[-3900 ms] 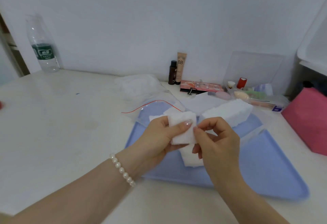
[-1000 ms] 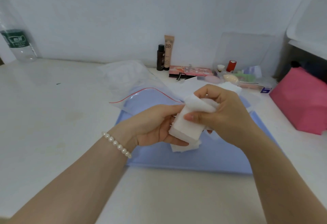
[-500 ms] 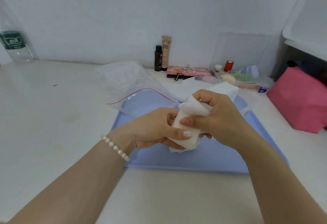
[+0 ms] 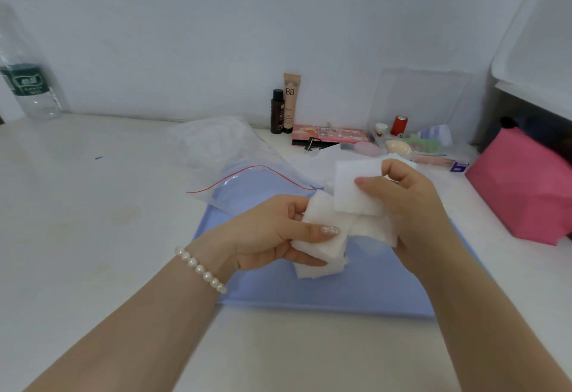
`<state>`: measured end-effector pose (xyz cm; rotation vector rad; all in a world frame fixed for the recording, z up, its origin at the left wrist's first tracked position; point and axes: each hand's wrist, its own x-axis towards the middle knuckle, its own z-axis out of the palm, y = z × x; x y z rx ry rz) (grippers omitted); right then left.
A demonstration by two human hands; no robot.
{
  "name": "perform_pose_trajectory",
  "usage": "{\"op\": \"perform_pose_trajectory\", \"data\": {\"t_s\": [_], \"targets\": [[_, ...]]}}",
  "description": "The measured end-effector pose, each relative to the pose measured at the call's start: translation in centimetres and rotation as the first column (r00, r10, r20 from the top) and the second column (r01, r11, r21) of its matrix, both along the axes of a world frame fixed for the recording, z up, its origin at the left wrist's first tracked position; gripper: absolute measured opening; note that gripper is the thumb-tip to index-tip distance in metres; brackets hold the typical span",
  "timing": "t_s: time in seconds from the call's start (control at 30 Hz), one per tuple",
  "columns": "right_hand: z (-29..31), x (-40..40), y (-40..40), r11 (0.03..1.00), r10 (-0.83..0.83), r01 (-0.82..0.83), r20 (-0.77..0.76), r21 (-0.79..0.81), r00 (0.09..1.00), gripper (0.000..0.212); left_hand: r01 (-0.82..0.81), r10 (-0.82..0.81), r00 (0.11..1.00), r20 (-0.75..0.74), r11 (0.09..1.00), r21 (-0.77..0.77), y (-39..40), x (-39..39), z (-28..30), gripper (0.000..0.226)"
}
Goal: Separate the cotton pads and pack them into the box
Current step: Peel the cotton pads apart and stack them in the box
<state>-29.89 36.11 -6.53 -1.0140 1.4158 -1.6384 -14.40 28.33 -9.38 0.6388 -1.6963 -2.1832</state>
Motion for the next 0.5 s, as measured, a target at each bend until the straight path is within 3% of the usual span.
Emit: {"op": "perform_pose_trajectory", "data": {"t_s": [0.17, 0.3, 0.4, 0.5], "targets": [[-0.4, -0.6, -0.2, 0.994, -0.098, 0.102, 0.120, -0.031, 0.988, 0.011, -0.089, 0.090, 0.996, -0.012, 0.994, 0.056, -0.2, -0.3, 0.0, 0.033], [0.4, -0.5, 0.1, 0.965, -0.180, 0.214, 0.208, -0.152, 0.961, 0.010, -0.212, 0.216, 0.976, -0.031, 0.972, 0.103, -0.4, -0.6, -0.2, 0.029], [0.8, 0.3, 0.7, 0.978, -0.060, 0.103, 0.228, -0.182, 0.972, 0.009, -0.273, 0.281, 0.957, -0.075, 0.957, 0.098, -0.3, -0.9, -0.5, 0.025], [-0.2, 1.7, 0.3, 0.994, 0.048, -0.037, 0.112, -0.099, 0.993, 0.018, -0.317, 0.320, 0.941, -0.111, 0.948, 0.039, -0.1, -1.3, -0.9, 0.030]]}}
